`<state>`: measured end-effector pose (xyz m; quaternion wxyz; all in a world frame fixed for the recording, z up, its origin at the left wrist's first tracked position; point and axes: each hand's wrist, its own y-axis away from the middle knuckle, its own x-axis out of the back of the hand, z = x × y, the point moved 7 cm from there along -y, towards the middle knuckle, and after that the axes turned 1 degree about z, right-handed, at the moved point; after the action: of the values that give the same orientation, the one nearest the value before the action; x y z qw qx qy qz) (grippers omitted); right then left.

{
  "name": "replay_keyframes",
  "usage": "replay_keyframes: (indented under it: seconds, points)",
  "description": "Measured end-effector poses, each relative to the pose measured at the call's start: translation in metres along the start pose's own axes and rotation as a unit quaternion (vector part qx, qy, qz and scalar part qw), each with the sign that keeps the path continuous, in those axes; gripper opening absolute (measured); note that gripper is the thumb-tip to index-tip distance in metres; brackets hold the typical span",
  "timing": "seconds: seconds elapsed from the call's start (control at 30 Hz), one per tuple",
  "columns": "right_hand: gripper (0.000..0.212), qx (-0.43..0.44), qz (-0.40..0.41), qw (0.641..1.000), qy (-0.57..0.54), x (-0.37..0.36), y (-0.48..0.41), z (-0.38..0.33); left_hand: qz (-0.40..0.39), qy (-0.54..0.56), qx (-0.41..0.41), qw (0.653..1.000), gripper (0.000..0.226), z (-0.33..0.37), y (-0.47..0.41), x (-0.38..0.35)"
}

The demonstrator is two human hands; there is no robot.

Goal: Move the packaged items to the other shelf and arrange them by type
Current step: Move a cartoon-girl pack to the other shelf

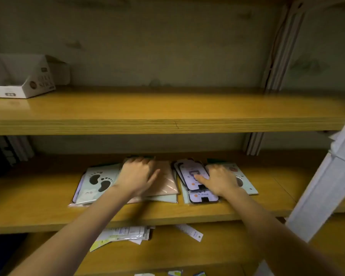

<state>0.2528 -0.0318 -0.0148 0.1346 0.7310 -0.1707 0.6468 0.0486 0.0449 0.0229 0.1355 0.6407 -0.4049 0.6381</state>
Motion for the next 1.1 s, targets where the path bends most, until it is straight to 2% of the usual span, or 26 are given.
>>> replay_keyframes:
  seconds: [0.13,0.33,0.43,0.5,0.63,0.73,0.8,0.87,1.1]
  points:
    - [0.087,-0.071,-0.045,0.996,0.032,-0.017,-0.015,0.001,0.018,0.022,-0.008,1.0,0.046,-0.002,-0.014,-0.009]
    - [0.098,-0.08,-0.127,0.988,-0.033,-0.036,-0.041,-0.002,-0.028,0.009,-0.003,1.0,0.053,-0.003,-0.026,-0.022]
    - [0.114,-0.092,-0.11,0.99,-0.005,-0.035,-0.046,-0.001,-0.008,0.006,0.01,1.0,0.054,-0.006,-0.029,-0.019]
    - [0.115,-0.099,-0.078,0.992,0.028,-0.031,-0.043,-0.001,0.023,-0.009,0.001,1.0,0.054,-0.003,-0.029,-0.012]
    - [0.099,-0.09,-0.003,0.995,0.042,-0.016,-0.033,-0.005,0.052,-0.016,-0.026,0.998,0.052,0.006,-0.033,-0.009]
    - [0.072,-0.119,0.003,0.989,-0.091,-0.017,-0.037,0.006,0.048,0.0,-0.044,0.998,0.052,0.017,-0.035,-0.01]
    - [0.052,-0.135,-0.014,0.971,-0.196,-0.02,-0.035,0.017,0.046,0.005,-0.056,0.997,0.052,0.026,-0.035,-0.01]
    - [0.041,-0.145,-0.015,0.953,-0.265,-0.018,-0.024,0.031,0.047,0.009,-0.071,0.996,0.052,0.039,-0.036,-0.006]
    - [0.029,-0.177,-0.01,0.875,-0.45,-0.012,0.047,0.096,0.052,0.029,-0.117,0.991,0.052,0.095,-0.032,0.006]
